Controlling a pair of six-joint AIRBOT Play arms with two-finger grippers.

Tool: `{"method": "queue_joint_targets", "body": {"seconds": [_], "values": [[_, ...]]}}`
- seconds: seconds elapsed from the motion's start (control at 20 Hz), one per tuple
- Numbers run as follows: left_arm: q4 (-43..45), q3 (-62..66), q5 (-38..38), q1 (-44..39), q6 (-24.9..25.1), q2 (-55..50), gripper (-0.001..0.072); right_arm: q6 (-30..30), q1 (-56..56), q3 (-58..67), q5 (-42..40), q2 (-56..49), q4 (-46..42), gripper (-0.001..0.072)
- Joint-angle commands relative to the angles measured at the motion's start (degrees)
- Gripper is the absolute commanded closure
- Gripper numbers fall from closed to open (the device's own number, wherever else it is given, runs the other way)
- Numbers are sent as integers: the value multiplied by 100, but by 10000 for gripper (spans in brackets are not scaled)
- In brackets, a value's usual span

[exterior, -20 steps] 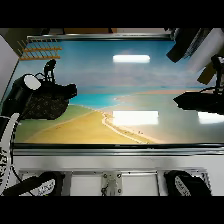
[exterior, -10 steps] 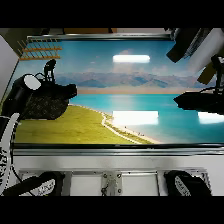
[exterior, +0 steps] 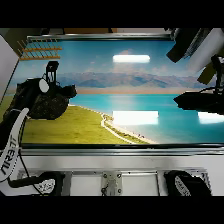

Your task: Fold the clothes and pants, and hang the long-sleeved shirts on hangers.

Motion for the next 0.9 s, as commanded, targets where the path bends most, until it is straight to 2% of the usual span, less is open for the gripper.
{"method": "queue_joint_targets", "body": {"seconds": [0.0, 0.2, 0.3, 0.35, 0.4, 0.5, 0.6, 0.7, 0.85], "values": [[662, 9, 404, -13, -101, -774, 13, 2, 4, -2, 0, -2, 4, 691], [669, 15, 273, 15, -144, -1244, 32, 2, 4, -2, 0, -2, 4, 691], [664, 15, 127, 50, -260, -1189, 465, 2, 4, -2, 0, -2, 4, 691], [654, 13, 66, 94, -295, -1093, 650, 2, 4, -2, 0, -2, 4, 691], [605, 15, 7, 101, -310, -951, 704, 2, 4, -2, 0, -2, 4, 691], [546, 13, -243, -44, -509, -459, 704, 2, 4, -2, 0, -2, 7, 691], [24, 13, -570, -422, -485, 184, 704, 2, 4, -2, 0, -2, 7, 691], [-697, 13, -841, -1069, -483, 776, 704, 4, 4, -2, -2, -2, 7, 691], [-1274, 13, -774, -2352, -483, 1222, 704, 4, 4, -2, 0, 0, 13, 691]]}}
